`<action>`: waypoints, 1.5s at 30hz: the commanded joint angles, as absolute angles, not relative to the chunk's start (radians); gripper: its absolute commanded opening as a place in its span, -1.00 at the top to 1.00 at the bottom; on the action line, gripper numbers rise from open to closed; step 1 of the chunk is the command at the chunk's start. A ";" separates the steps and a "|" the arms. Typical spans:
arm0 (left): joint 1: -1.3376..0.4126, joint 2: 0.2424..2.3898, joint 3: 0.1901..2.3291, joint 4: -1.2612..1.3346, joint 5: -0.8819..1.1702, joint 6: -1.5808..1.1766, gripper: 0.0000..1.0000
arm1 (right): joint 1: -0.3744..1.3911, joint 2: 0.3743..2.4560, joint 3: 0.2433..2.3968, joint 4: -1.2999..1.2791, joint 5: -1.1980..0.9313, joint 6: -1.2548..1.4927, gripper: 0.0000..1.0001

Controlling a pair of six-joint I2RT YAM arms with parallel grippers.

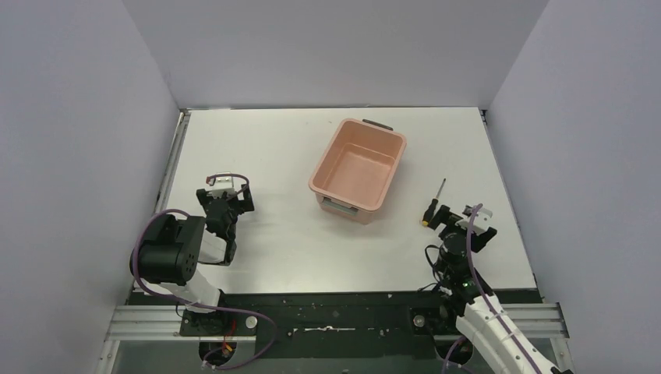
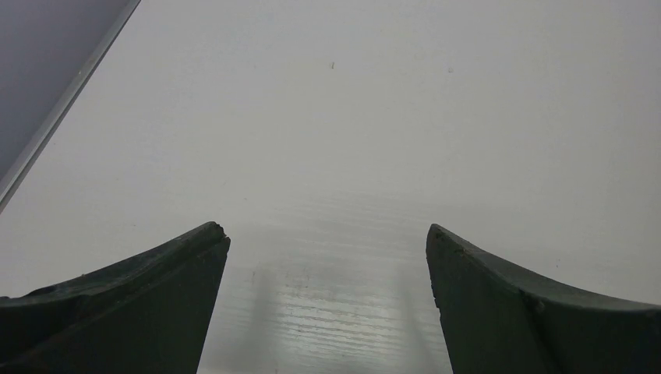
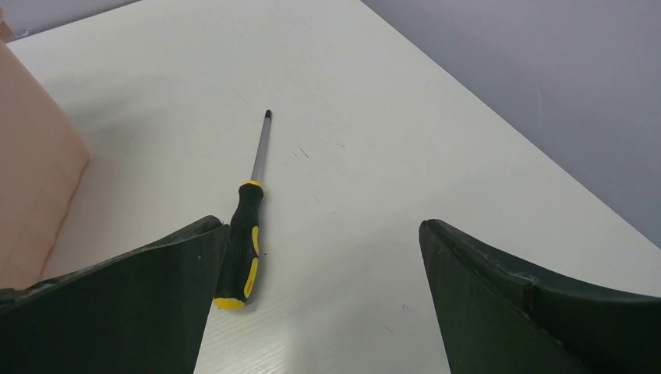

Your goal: Put the screwdriver in the bin

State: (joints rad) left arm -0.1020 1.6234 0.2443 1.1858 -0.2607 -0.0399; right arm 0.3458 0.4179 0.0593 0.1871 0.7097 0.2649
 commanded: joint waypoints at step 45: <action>-0.095 1.611 0.250 1.216 -0.248 -0.033 -0.95 | -0.041 1.652 1.439 -0.867 -0.016 0.284 1.00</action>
State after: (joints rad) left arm -0.1017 1.6234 0.2443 1.1858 -0.2584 -0.0399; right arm -0.0448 1.7164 1.1660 -0.6548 -0.0639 0.2913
